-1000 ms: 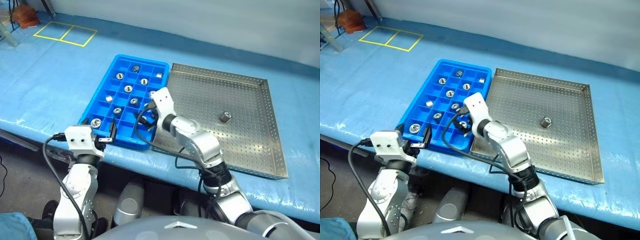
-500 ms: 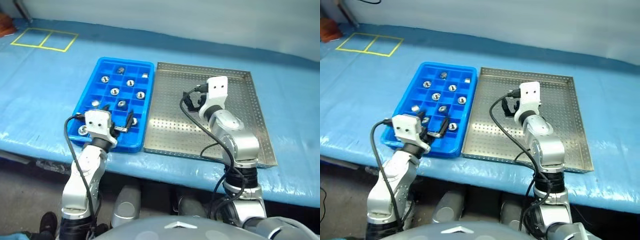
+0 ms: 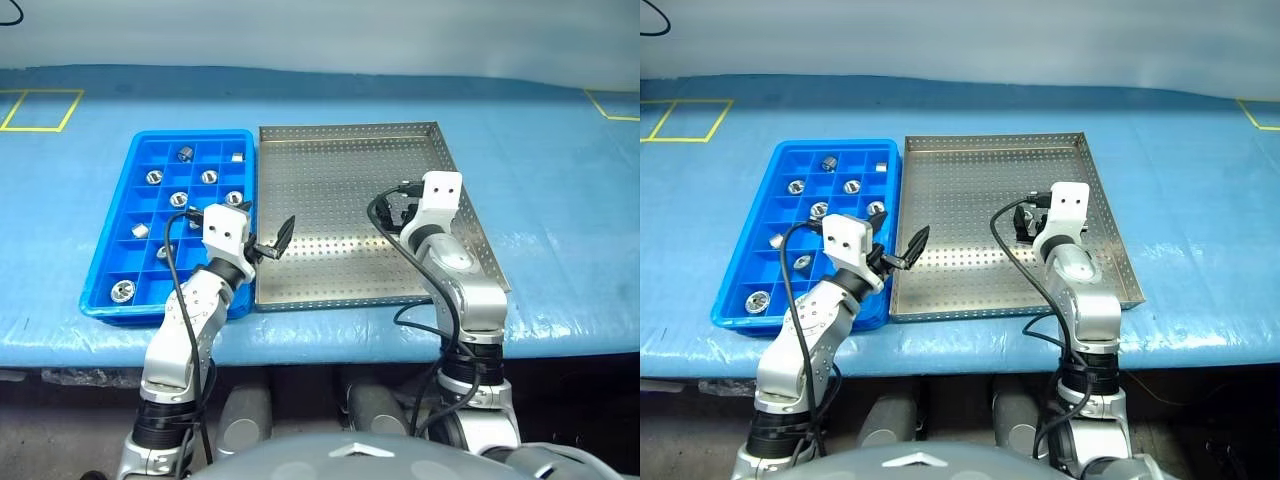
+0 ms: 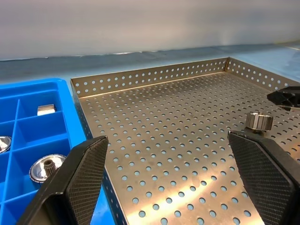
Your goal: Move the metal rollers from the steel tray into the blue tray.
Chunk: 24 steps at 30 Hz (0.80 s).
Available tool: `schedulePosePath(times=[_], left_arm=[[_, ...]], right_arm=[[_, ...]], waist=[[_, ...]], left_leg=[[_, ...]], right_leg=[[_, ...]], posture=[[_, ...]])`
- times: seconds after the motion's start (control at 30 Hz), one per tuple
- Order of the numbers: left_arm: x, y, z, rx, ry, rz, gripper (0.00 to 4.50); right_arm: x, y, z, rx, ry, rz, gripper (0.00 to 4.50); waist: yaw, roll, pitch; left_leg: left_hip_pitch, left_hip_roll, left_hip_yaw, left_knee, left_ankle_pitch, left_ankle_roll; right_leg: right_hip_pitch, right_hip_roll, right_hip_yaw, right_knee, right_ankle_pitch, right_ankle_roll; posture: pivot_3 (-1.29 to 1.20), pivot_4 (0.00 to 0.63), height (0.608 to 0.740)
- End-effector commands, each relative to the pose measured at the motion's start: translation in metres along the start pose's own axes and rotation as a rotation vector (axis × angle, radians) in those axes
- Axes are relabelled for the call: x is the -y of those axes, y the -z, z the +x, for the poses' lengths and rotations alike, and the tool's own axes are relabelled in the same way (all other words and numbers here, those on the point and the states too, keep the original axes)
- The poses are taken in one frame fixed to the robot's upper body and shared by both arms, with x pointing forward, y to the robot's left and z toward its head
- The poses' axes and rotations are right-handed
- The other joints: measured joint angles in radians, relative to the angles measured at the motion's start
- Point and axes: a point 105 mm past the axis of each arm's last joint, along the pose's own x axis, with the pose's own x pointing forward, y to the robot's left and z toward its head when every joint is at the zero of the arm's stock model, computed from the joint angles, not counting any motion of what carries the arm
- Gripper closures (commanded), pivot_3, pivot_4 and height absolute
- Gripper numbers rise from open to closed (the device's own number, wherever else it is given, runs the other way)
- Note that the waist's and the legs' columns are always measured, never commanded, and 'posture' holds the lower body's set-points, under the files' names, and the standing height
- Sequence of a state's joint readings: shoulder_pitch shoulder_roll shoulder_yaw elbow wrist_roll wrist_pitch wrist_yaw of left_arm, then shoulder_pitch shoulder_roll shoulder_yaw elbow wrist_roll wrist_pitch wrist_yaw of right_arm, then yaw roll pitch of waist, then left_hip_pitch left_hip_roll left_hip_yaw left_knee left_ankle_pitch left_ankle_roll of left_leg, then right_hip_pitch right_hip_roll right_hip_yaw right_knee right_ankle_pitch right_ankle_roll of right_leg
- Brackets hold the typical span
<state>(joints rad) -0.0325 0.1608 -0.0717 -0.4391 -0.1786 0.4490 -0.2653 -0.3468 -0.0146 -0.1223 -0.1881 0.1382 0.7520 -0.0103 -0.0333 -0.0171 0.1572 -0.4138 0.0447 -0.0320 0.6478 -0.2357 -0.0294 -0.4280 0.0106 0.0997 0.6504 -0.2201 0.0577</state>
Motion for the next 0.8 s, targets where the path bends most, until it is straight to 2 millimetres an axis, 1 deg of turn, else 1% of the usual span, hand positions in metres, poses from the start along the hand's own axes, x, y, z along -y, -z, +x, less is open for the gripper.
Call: schedulePosePath(times=[0.03,0.13,0.27,0.43,0.53,0.57,0.6,0.73,0.77,0.8], left_arm=[[0.002,-0.010,-0.002,0.043,0.009,0.001,0.00],[0.001,-0.009,-0.003,0.043,-0.002,0.001,0.00],[-0.001,-0.009,-0.004,0.049,-0.017,-0.002,0.00],[-0.001,-0.009,-0.004,0.053,-0.023,-0.006,0.00],[-0.001,-0.009,-0.004,0.056,-0.022,-0.009,0.00],[0.000,-0.009,-0.003,0.058,-0.023,-0.010,0.00],[0.000,-0.009,-0.003,0.059,-0.023,-0.011,0.00],[-0.001,-0.008,-0.004,0.061,-0.030,-0.014,0.00],[-0.001,-0.008,-0.004,0.062,-0.031,-0.015,0.00],[-0.001,-0.008,-0.004,0.063,-0.034,-0.016,0.00]], right_arm=[[-0.004,-0.012,0.005,0.053,-0.018,0.017,0.03],[-0.006,-0.006,0.013,0.029,-0.026,0.020,0.03],[-0.002,0.009,0.022,-0.018,-0.010,0.015,0.03],[0.000,0.021,0.031,-0.041,-0.013,0.002,0.03],[0.001,0.024,0.035,-0.040,-0.010,-0.004,0.59],[0.000,0.023,0.036,-0.033,-0.013,0.000,0.97],[0.000,0.022,0.036,-0.028,-0.015,0.003,1.19],[-0.002,0.020,0.034,-0.013,-0.022,-0.007,2.54],[-0.002,0.019,0.033,-0.008,-0.024,-0.012,2.72],[-0.004,0.016,0.031,0.002,-0.032,-0.016,2.71]], waist=[[-0.001,0.000,0.000],[0.003,0.000,0.000],[0.010,0.000,0.000],[0.013,0.000,0.000],[0.013,0.000,0.000],[0.012,0.000,0.000],[0.013,0.000,0.000],[0.014,0.000,0.000],[0.014,0.000,0.000],[0.015,0.000,0.000]], left_leg=[[0.000,0.000,0.000,0.000,0.000,0.000],[0.000,0.000,0.000,0.000,0.000,0.000],[0.000,0.000,0.000,0.000,0.000,0.000],[0.000,0.000,0.000,0.000,0.000,0.000],[0.000,0.000,0.000,0.000,0.000,0.000],[0.000,0.000,0.000,0.000,0.000,0.000],[0.000,0.000,0.000,0.000,0.000,0.000],[0.000,0.000,0.000,0.000,0.000,0.000],[0.000,0.000,0.000,0.000,0.000,0.000],[0.000,-0.001,0.000,0.000,0.000,0.000]], right_leg=[[0.000,0.000,0.000,0.000,0.000,0.000],[0.000,0.000,0.000,0.000,0.000,0.000],[0.000,0.000,0.000,0.000,0.001,0.000],[0.000,0.000,0.000,0.000,0.001,0.000],[0.000,0.000,0.001,0.000,0.001,0.000],[0.000,0.000,0.001,0.000,0.001,0.000],[0.000,0.000,0.001,0.000,0.001,0.000],[0.000,0.000,0.001,0.001,0.001,0.000],[0.000,0.000,0.001,0.001,0.001,0.000],[0.000,0.000,0.001,0.001,0.001,0.000]], posture=[[0.04,0.150,0.740],[0.09,0.150,0.740],[0.10,0.150,0.740],[0.10,0.150,0.740],[0.10,0.150,0.740],[0.10,0.150,0.740],[0.10,0.150,0.740],[0.11,0.150,0.740],[0.11,0.150,0.740],[0.11,0.150,0.740]])
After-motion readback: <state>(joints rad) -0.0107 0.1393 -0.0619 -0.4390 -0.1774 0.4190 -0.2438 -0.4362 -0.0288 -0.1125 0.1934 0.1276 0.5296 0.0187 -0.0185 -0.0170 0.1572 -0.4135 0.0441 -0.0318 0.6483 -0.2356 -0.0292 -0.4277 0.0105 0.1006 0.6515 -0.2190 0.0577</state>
